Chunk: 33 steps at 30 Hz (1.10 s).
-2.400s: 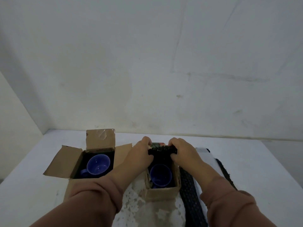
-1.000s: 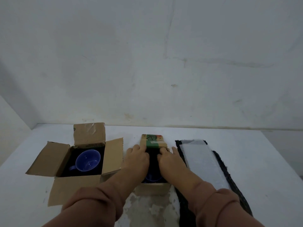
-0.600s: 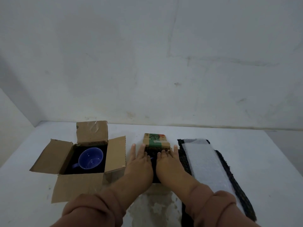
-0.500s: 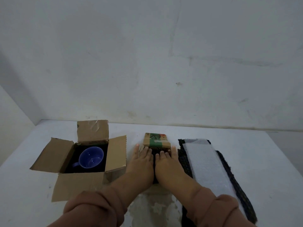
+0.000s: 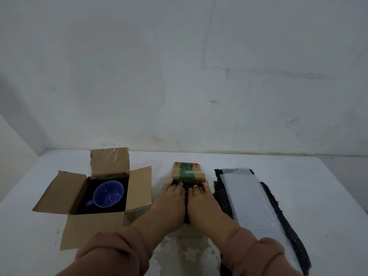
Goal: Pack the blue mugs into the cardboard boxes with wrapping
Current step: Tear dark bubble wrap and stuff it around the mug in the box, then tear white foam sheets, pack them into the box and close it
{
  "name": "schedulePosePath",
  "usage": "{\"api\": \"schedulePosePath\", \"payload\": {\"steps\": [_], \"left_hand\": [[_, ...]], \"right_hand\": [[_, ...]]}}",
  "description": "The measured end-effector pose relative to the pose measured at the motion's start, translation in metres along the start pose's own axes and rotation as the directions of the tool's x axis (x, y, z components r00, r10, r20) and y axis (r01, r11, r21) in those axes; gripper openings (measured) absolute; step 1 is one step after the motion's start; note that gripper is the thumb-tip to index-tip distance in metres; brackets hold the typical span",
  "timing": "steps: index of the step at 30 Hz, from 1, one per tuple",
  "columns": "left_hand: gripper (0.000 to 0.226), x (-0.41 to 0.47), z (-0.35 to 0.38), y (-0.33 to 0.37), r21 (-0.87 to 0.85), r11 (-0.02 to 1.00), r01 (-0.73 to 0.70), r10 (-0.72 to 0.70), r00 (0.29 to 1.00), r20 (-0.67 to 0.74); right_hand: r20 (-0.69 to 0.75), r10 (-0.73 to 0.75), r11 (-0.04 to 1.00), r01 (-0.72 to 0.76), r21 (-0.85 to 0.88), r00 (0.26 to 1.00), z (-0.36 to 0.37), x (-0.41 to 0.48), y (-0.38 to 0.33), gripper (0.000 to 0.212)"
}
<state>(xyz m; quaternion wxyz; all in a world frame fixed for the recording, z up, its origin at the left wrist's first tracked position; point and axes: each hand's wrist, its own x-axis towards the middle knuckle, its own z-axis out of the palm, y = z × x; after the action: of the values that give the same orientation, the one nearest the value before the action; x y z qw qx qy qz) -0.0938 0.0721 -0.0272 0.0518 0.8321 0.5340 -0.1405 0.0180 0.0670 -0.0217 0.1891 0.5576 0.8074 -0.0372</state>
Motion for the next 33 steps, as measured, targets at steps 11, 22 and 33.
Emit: {"api": "schedulePosePath", "payload": {"steps": [11,22,33], "left_hand": [[0.064,-0.013,-0.011,0.015,-0.098,0.995,0.007,-0.01,1.0,-0.029],[0.05,-0.024,0.002,0.109,-0.362,0.898,-0.25,0.166,0.954,-0.248],[0.043,-0.032,-0.033,0.132,-0.942,-0.171,0.289,0.085,0.957,0.278]], "right_hand": [[-0.241,0.404,0.641,-0.085,0.763,0.883,0.013,-0.038,0.052,0.032],[0.022,0.553,0.682,-0.467,0.562,0.833,0.11,-0.092,0.08,0.044],[-0.221,0.548,0.489,-0.095,0.867,0.807,0.036,-0.12,0.082,0.016]]}}
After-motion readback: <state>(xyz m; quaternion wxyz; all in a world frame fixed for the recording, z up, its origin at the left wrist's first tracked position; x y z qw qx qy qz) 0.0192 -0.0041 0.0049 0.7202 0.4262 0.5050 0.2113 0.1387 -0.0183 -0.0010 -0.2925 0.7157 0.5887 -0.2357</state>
